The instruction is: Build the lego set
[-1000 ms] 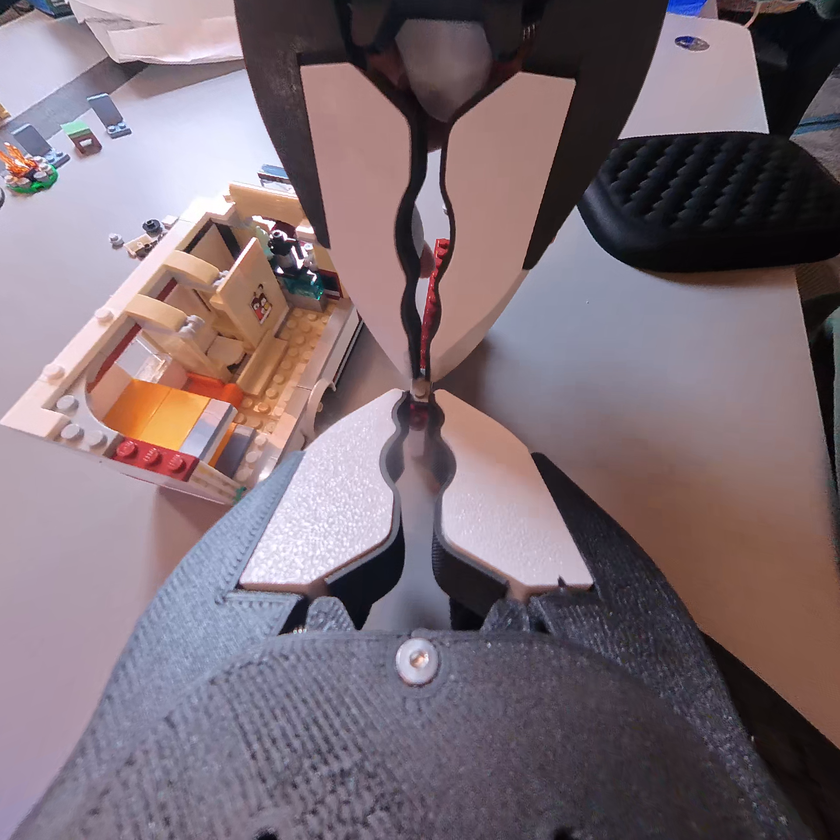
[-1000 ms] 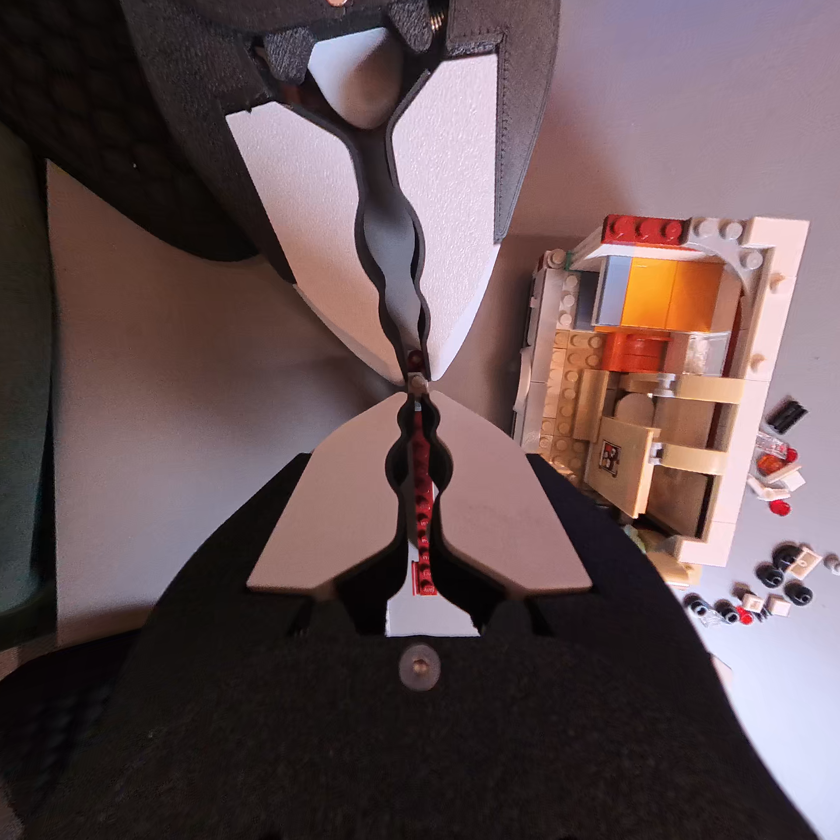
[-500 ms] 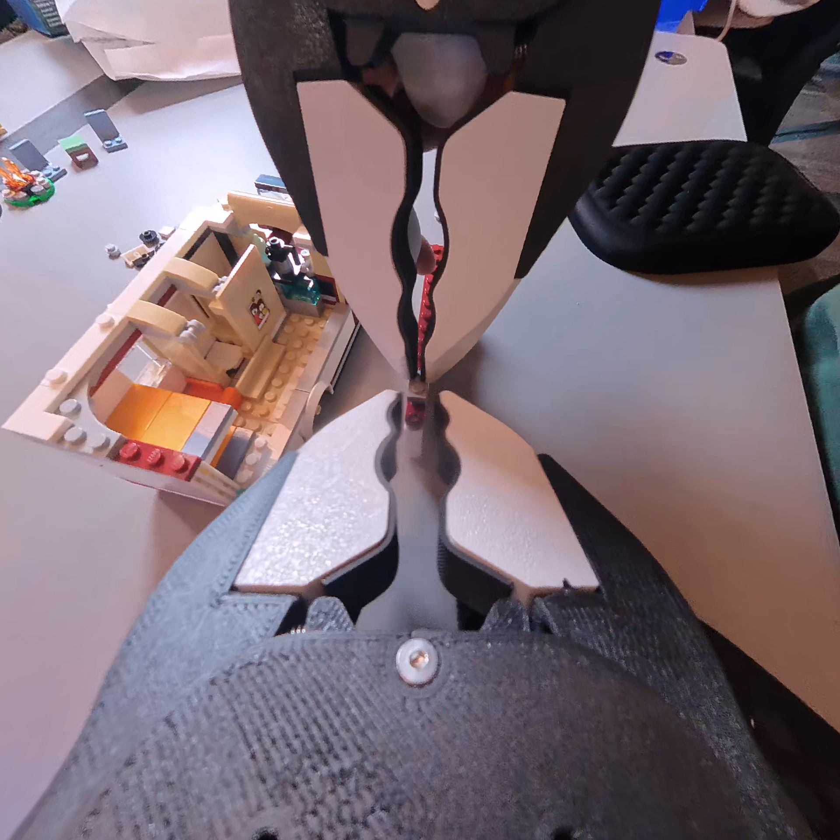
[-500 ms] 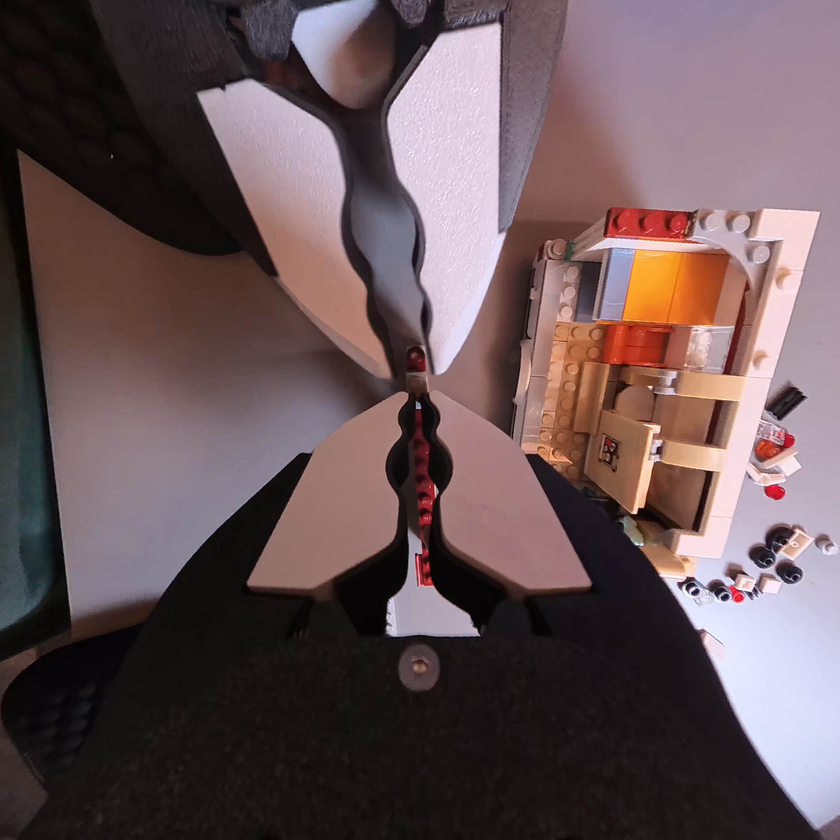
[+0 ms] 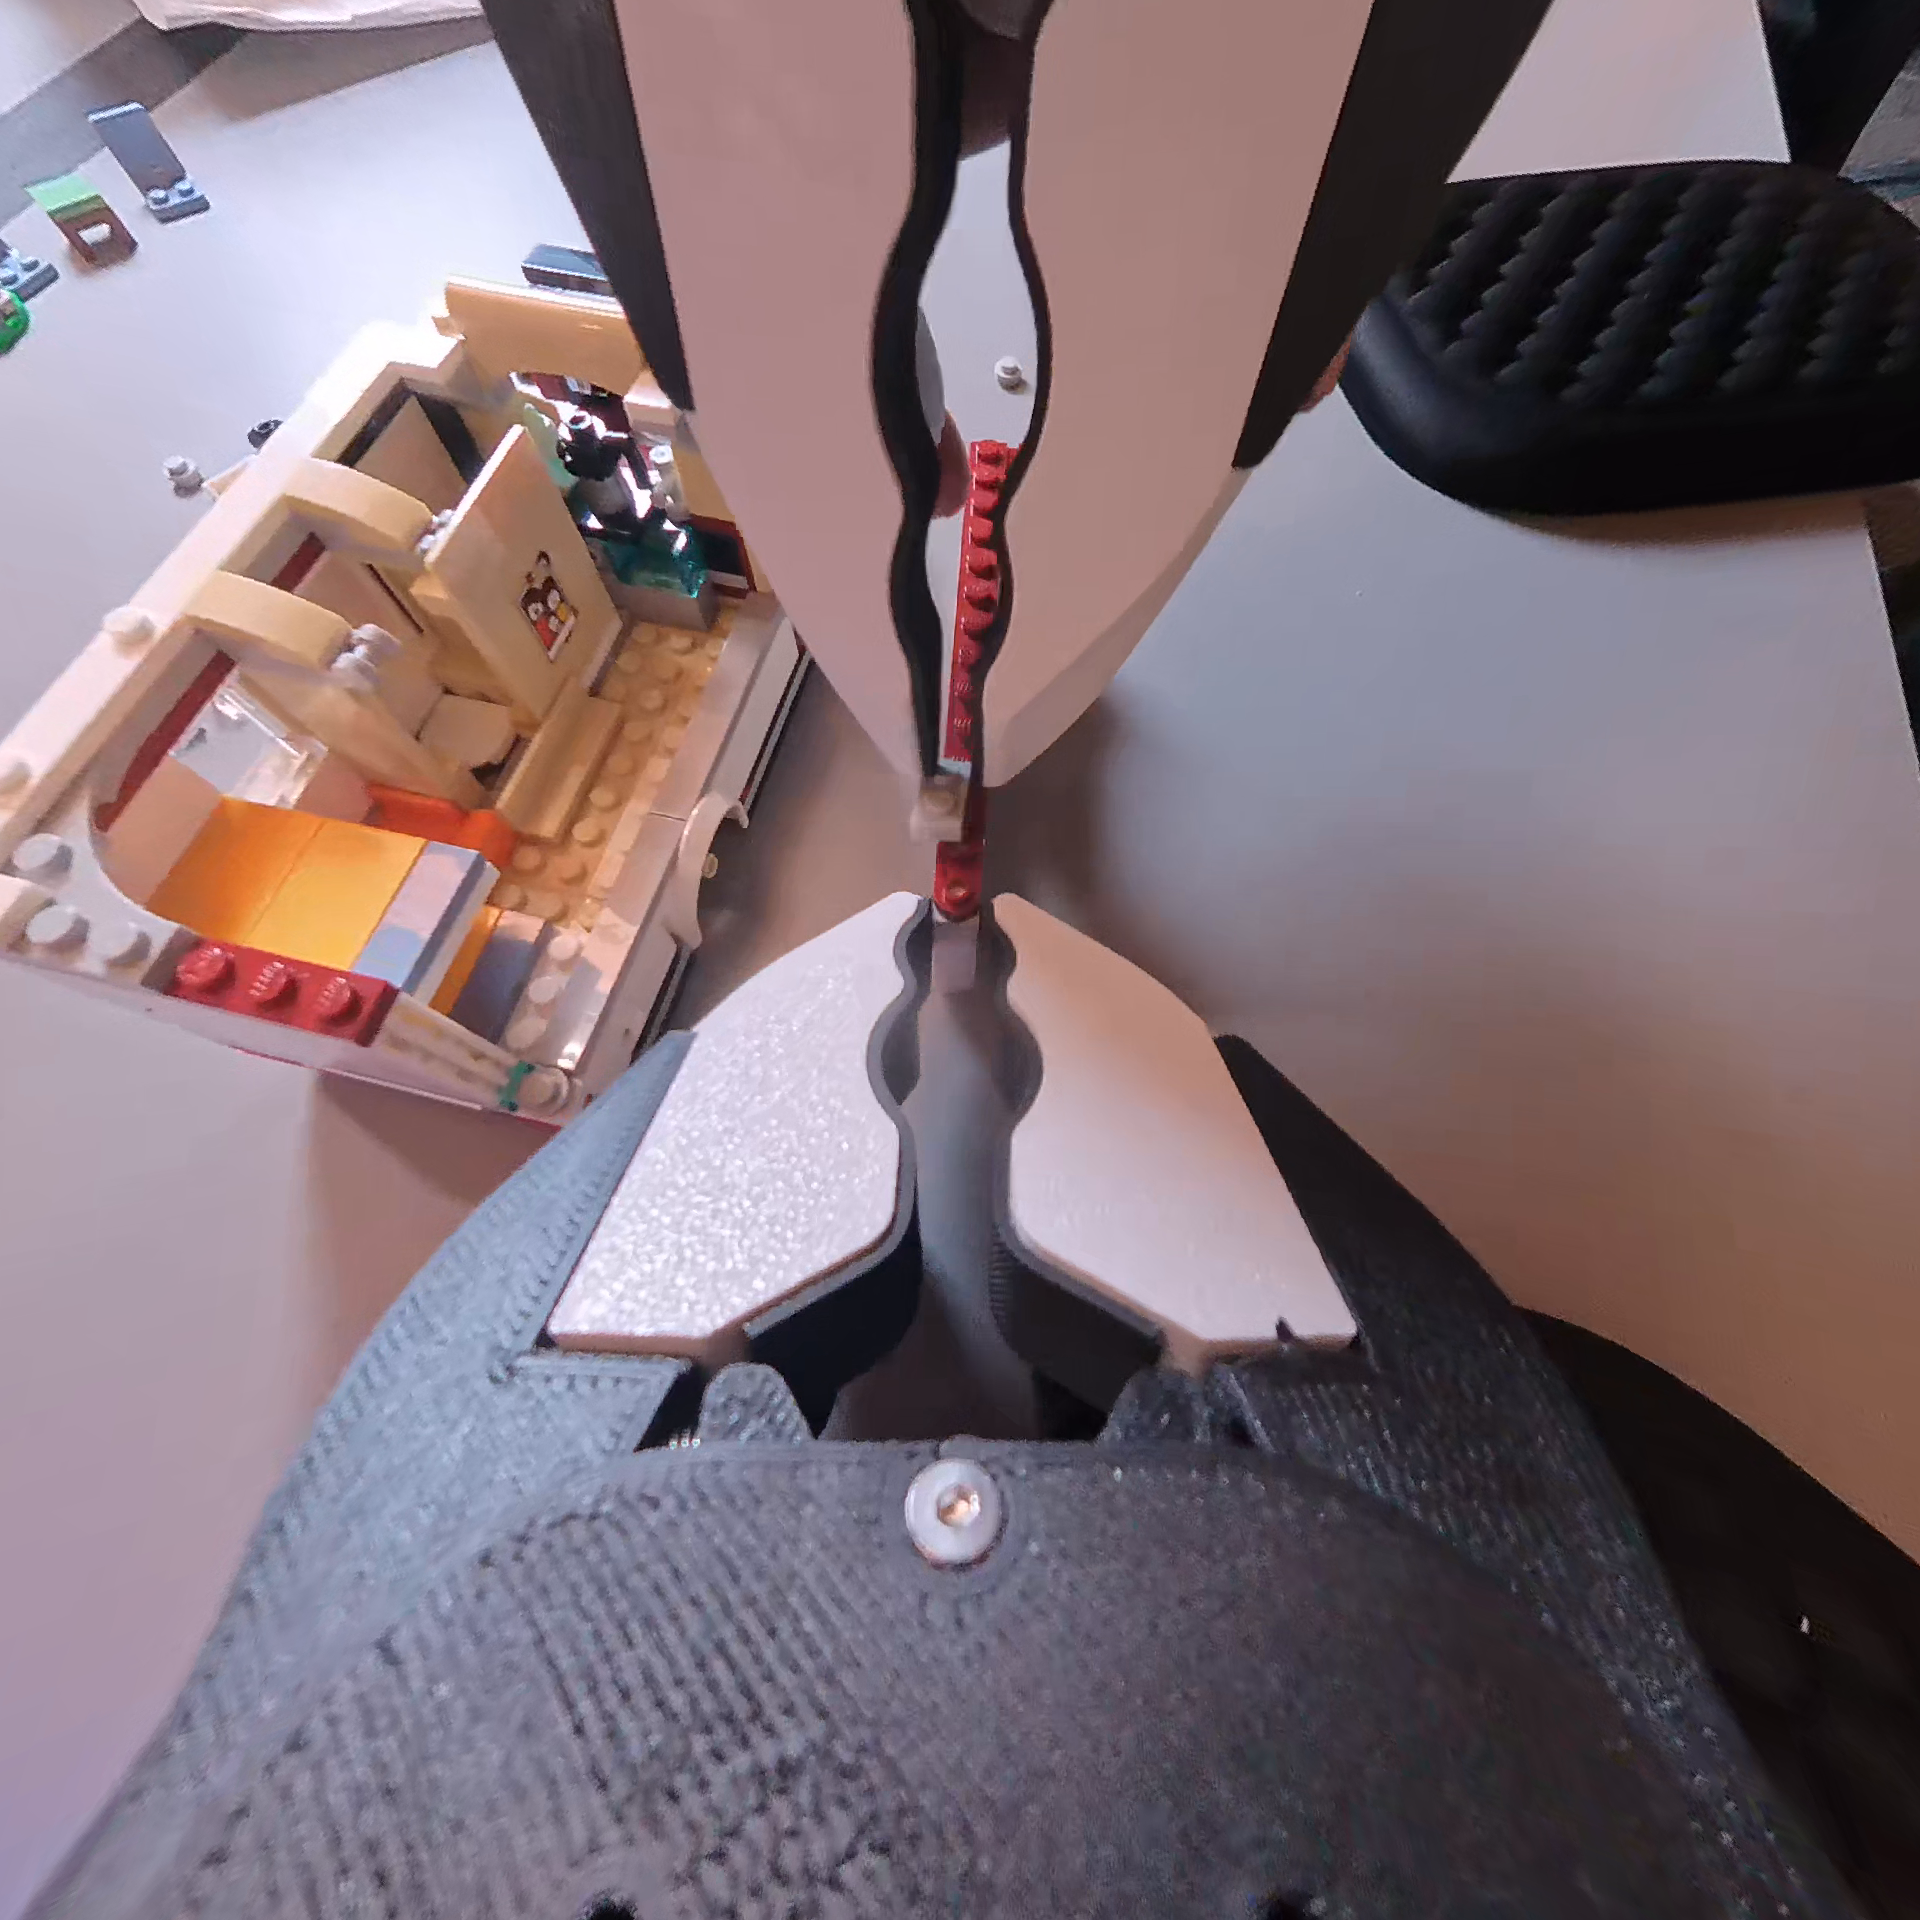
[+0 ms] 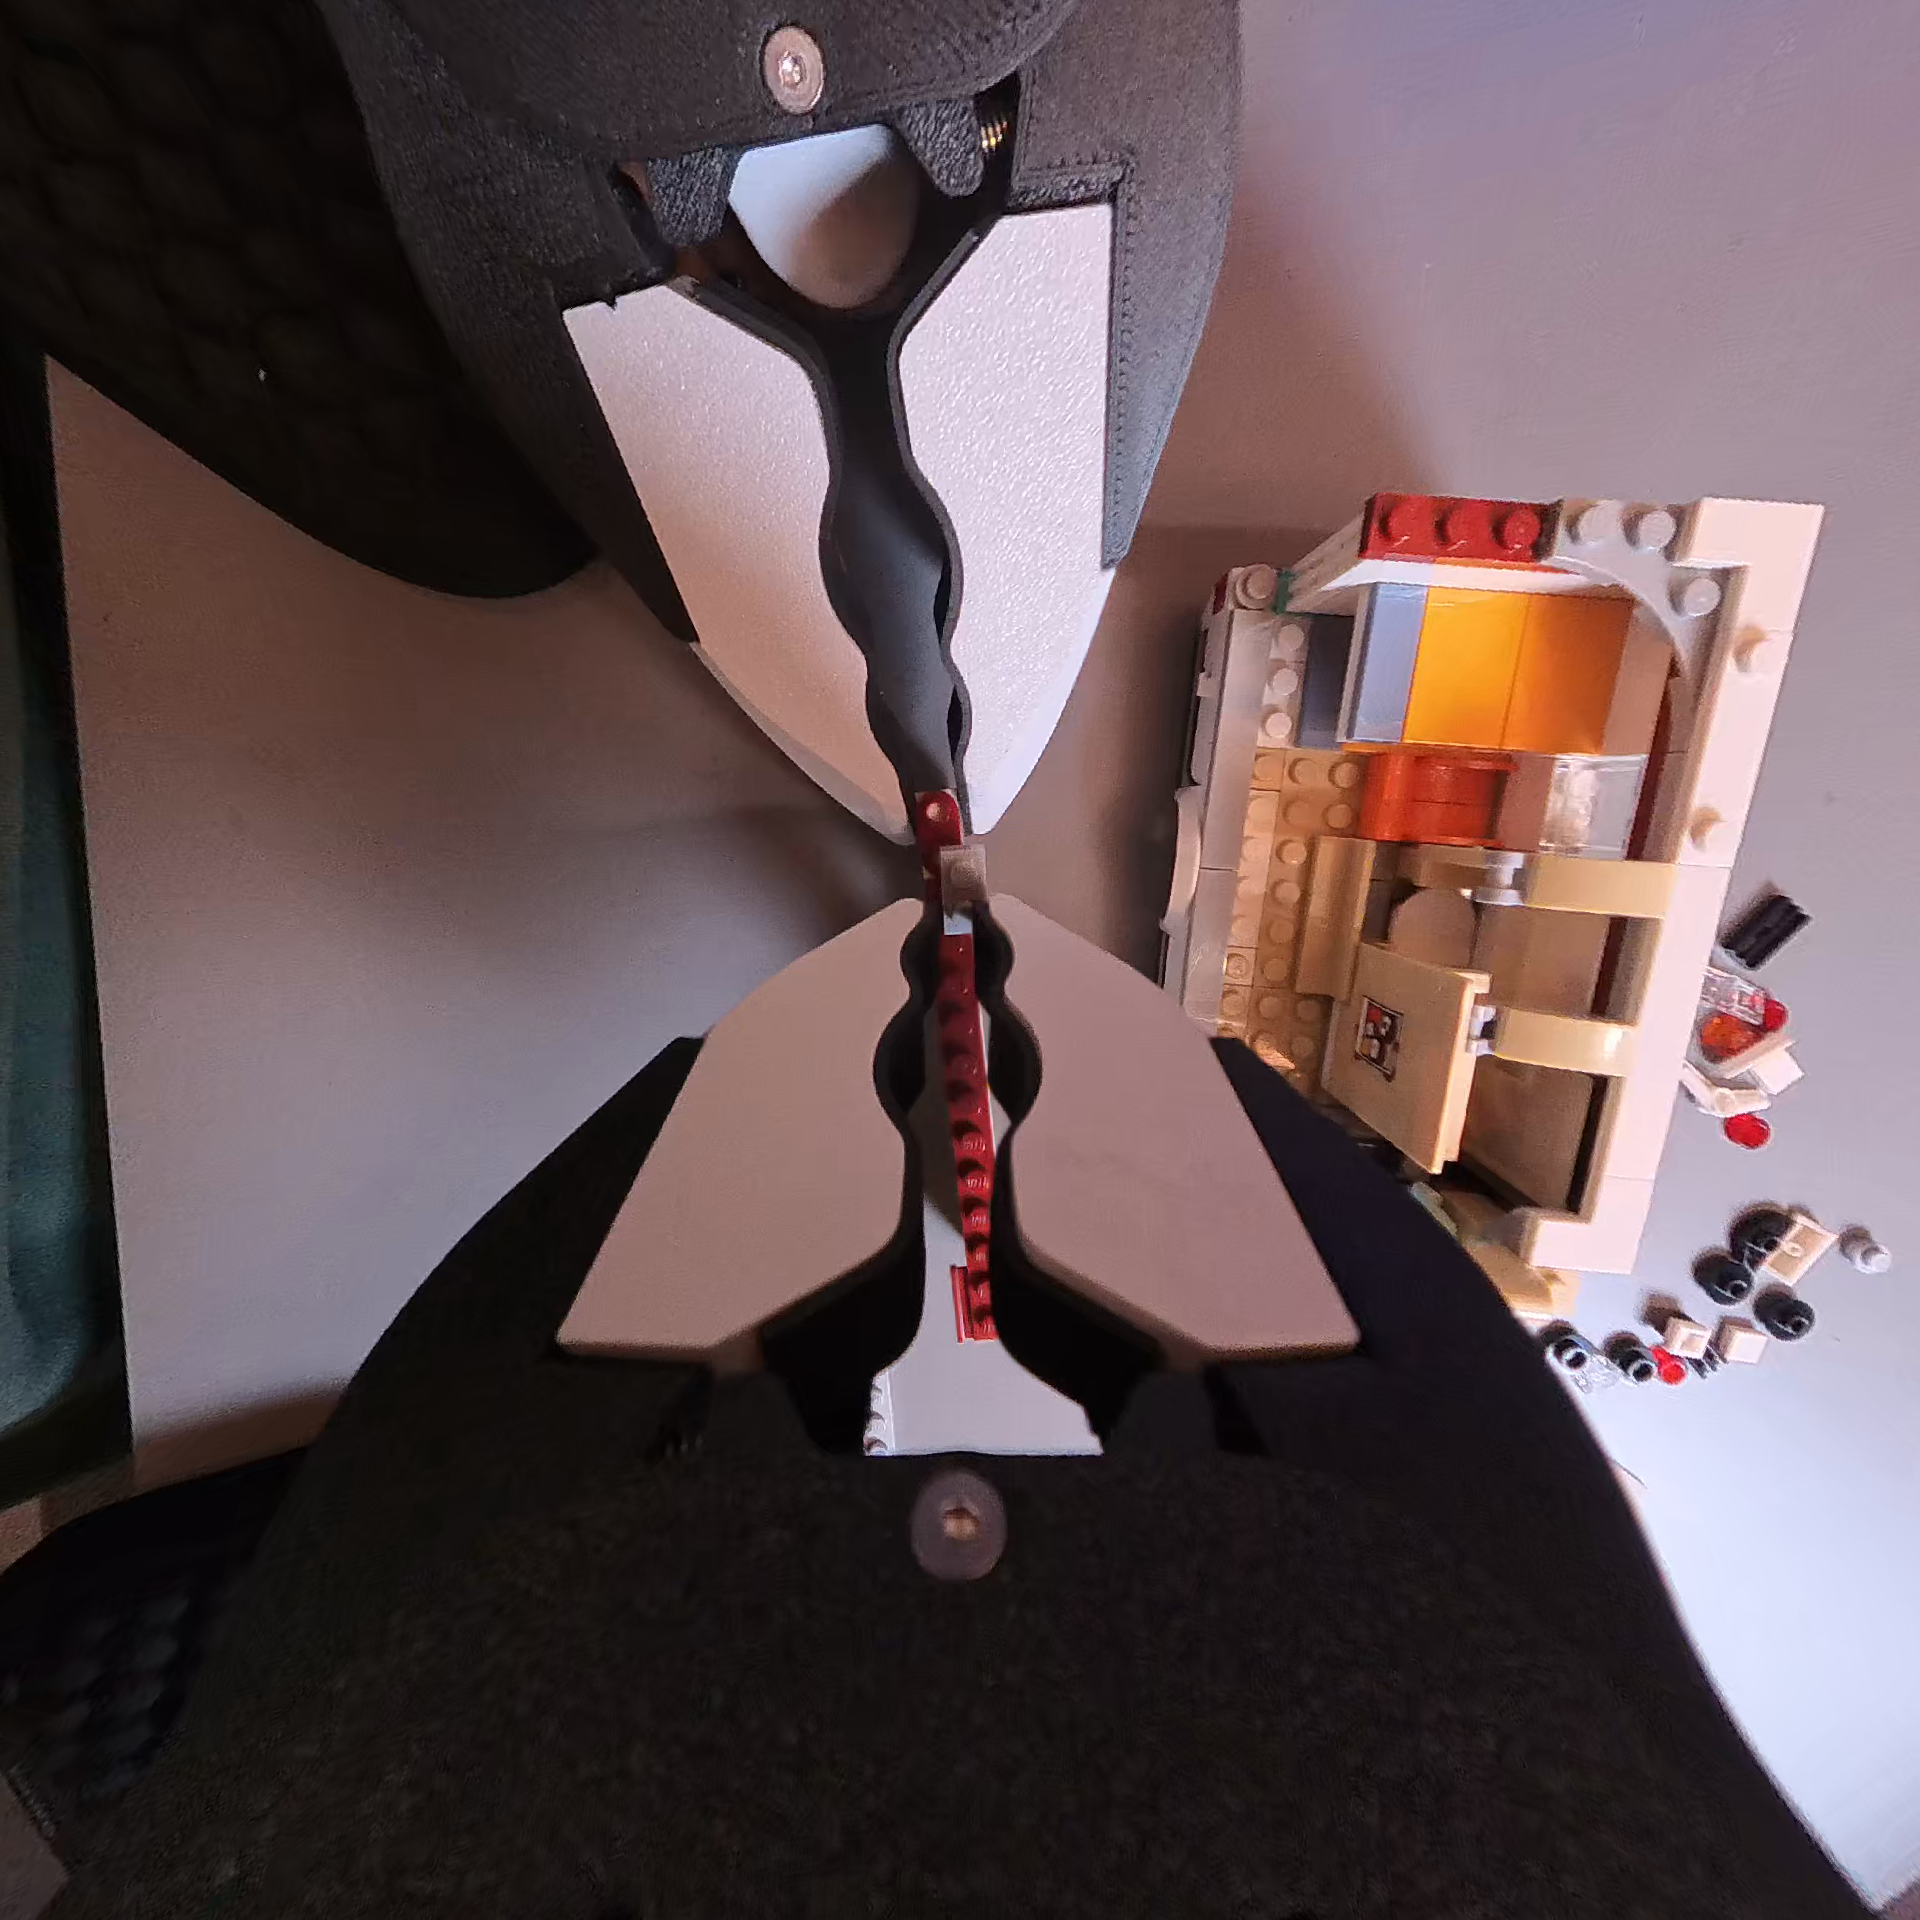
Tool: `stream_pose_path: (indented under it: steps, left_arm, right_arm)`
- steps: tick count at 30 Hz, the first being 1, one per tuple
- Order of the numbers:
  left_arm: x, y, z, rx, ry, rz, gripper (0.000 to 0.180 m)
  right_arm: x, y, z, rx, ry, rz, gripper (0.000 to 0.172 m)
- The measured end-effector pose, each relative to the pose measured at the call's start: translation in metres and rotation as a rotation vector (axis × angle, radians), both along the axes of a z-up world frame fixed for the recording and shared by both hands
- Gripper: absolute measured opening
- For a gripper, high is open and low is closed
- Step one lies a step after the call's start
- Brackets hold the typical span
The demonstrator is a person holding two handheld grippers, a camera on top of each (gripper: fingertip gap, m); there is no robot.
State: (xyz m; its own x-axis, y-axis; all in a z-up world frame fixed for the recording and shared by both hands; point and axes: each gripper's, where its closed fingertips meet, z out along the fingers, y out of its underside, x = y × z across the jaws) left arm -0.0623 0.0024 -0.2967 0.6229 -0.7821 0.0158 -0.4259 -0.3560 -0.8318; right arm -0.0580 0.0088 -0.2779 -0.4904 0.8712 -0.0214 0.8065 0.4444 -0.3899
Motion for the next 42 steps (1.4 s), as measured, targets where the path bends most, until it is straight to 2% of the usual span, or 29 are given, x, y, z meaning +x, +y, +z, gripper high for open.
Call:
stream_pose_path:
  steps: [8,17,20,42]
  left_arm:
    - [0.000,0.000,0.000,0.013,0.009,-0.002,0.012]
    - [0.006,0.001,0.025,0.114,-0.078,-0.008,0.011]
    - [0.007,0.002,0.023,0.105,-0.085,-0.001,0.007]
    - [0.006,0.002,0.020,-0.003,-0.112,0.047,0.007]
  right_arm:
    - [0.001,-0.003,-0.001,-0.008,-0.004,0.019,0.003]
    - [0.000,-0.003,-0.001,0.018,-0.017,0.028,0.003]
    - [0.000,-0.003,-0.001,0.029,-0.017,0.029,0.003]
    - [0.000,-0.004,-0.002,0.052,-0.056,0.057,0.003]
